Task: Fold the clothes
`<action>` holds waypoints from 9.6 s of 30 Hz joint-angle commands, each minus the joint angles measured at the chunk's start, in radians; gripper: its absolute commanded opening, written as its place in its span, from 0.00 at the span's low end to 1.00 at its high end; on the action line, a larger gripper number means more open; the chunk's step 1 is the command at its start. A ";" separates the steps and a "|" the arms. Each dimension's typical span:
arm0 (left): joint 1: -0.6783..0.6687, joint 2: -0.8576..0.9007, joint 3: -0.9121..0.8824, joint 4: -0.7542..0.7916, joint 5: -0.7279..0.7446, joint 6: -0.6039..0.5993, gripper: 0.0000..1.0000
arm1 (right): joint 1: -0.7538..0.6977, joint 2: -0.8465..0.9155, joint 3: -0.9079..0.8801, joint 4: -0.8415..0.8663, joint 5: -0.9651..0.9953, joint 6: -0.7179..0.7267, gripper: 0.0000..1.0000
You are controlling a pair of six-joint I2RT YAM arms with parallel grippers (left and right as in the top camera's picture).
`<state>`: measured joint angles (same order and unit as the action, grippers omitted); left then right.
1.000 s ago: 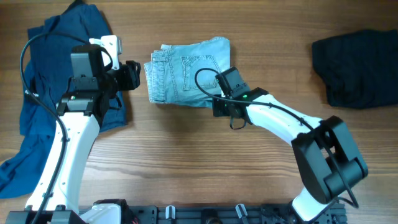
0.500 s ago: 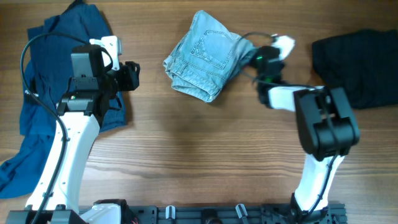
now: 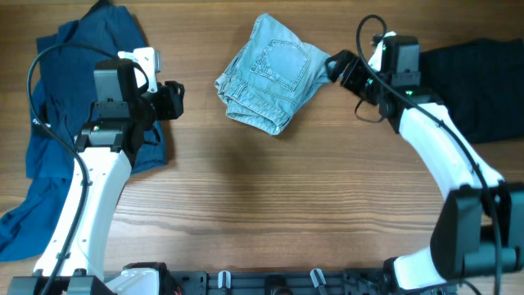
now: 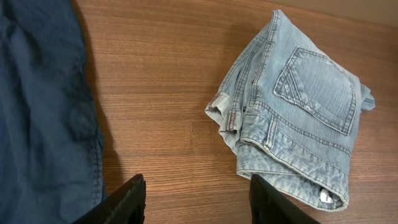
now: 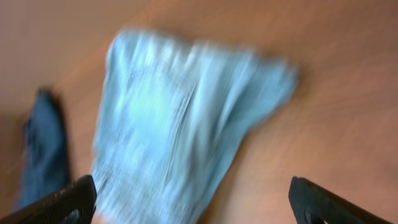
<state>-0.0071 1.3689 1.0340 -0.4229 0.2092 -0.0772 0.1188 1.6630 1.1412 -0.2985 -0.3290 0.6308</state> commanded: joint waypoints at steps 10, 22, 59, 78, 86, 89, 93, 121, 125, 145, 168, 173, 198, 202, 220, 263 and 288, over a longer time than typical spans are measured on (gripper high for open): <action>0.005 0.005 0.000 -0.008 0.003 -0.010 0.54 | 0.356 0.105 -0.023 -0.084 0.304 0.362 1.00; 0.005 0.005 0.000 -0.019 0.003 -0.010 0.54 | 0.391 0.243 -0.023 0.082 0.283 0.463 1.00; 0.005 0.005 0.000 -0.006 0.003 -0.010 0.55 | -0.184 0.306 0.077 0.033 0.025 -0.354 1.00; 0.005 0.005 0.000 -0.013 0.003 -0.010 0.56 | 0.166 0.202 0.095 -0.124 0.233 0.796 1.00; 0.005 0.005 0.000 -0.039 0.003 -0.009 0.56 | 0.179 0.346 0.094 0.011 0.316 0.918 1.00; 0.005 0.005 0.000 -0.038 0.003 -0.009 0.56 | 0.179 0.377 0.094 0.096 0.370 0.917 1.00; 0.005 0.005 0.000 -0.039 0.003 -0.010 0.56 | 0.178 0.412 0.094 0.166 0.468 0.916 1.00; 0.005 0.005 0.000 -0.039 0.003 -0.010 0.55 | -0.134 0.067 0.095 0.058 -0.169 -0.103 0.04; 0.005 0.005 0.000 -0.038 0.003 -0.010 0.55 | -0.155 -0.092 0.095 -0.006 -0.139 -0.143 0.04; 0.005 0.005 0.000 -0.039 0.003 -0.010 0.55 | -0.463 -0.181 0.364 -0.005 -0.386 -0.586 0.04; 0.005 0.005 0.000 -0.038 0.003 -0.009 0.63 | -0.813 0.129 0.375 -0.052 -0.716 -1.012 0.04; 0.005 0.005 0.000 -0.031 0.003 -0.010 0.63 | -0.829 0.161 0.375 -0.037 -0.696 -0.987 0.04; 0.005 0.005 0.000 -0.051 0.004 -0.010 0.66 | -1.089 0.113 0.375 -0.691 -0.179 -0.370 0.50; 0.005 0.005 0.000 -0.069 0.004 -0.010 0.67 | -1.110 -0.012 0.376 -0.735 -0.177 -0.420 0.51; 0.005 0.005 0.000 -0.048 0.010 -0.010 0.96 | -0.741 0.275 0.330 0.065 0.041 -0.631 0.77; 0.005 -0.364 0.051 -0.179 0.117 -0.040 1.00 | -0.700 -0.440 0.330 -0.409 -0.136 -0.604 1.00; 0.003 -0.406 0.051 -0.226 0.343 -0.141 1.00 | -0.700 -0.215 0.330 -0.410 -0.136 -0.604 1.00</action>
<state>-0.0071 0.9634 1.0691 -0.6373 0.5228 -0.2008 -0.5804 1.4296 1.4704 -0.7105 -0.4526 0.0177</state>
